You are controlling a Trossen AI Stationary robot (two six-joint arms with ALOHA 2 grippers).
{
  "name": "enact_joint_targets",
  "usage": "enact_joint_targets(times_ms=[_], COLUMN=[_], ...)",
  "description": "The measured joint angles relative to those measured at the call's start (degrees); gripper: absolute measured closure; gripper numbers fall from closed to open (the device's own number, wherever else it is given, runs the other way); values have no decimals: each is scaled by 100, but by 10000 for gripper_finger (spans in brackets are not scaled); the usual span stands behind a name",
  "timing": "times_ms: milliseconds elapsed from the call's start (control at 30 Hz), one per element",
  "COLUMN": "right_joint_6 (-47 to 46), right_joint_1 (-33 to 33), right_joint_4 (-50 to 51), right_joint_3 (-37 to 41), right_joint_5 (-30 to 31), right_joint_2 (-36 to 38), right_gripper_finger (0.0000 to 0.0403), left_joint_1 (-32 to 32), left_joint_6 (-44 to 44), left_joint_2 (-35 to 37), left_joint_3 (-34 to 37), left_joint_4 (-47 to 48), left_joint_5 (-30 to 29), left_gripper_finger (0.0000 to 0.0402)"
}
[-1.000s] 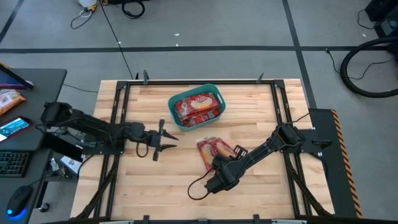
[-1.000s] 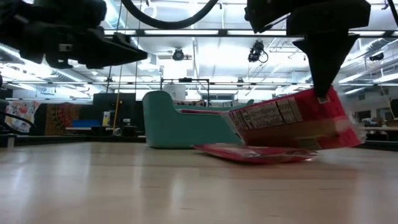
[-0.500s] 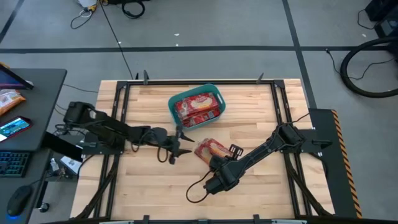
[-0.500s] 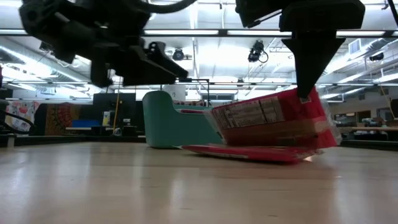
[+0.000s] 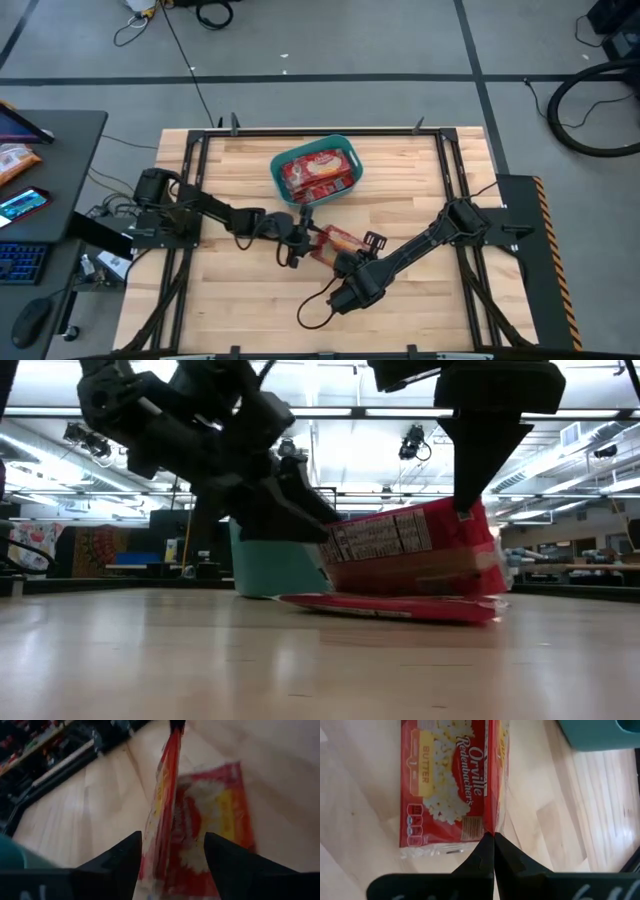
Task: Sort popcorn bags into baskets
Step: Put the red popcorn bag into the green bin
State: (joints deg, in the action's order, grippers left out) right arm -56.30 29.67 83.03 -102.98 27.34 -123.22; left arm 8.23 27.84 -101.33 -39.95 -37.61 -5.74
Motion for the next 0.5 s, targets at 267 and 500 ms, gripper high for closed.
enact_joint_targets(times_ms=[267, 500], right_joint_6=[145, 232], right_joint_1=[0, 0], right_joint_4=[-157, -324], right_joint_3=[0, -2], right_joint_5=[160, 177], right_joint_2=[0, 0], right_gripper_finger=[401, 393], left_joint_1=[-20, -16], left_joint_6=[33, -28], left_joint_2=[-42, -37], left_joint_3=[-268, -301], left_joint_4=[748, 979], left_joint_5=[-413, -398], left_gripper_finger=[264, 386])
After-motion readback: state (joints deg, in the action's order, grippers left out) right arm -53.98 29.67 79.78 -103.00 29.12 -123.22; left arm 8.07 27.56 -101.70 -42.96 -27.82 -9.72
